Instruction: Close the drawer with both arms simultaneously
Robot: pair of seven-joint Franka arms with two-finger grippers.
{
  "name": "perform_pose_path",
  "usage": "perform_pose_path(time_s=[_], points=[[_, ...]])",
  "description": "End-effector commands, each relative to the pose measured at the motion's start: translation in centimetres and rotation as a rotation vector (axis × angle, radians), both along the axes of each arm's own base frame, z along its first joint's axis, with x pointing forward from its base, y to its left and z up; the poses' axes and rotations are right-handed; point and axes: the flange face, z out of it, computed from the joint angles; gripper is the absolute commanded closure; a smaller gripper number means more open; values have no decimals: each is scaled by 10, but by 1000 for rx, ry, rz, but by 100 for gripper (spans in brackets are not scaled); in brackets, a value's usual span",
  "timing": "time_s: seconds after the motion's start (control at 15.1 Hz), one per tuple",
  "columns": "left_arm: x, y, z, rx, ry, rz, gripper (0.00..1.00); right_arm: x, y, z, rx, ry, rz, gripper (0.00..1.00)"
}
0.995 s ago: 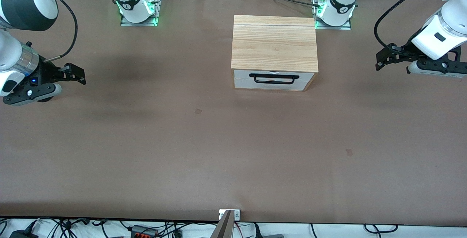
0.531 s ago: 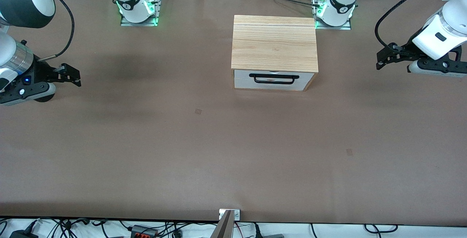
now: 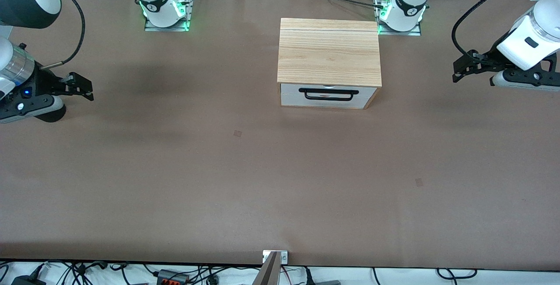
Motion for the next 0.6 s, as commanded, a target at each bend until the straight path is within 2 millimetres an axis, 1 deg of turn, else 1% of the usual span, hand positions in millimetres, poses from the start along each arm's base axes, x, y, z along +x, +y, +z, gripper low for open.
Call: perform_pose_path(time_s=[0.0,0.2,0.53], points=[[3,0,5,21,6,2,0,0,0,12,0,-24,-1,0],[3,-2,5,21,6,-1,0,3,4,11,49,-35,-15,0],[2,-2,6,21,4,-3,0,2,7,9,55,-21,-10,0]])
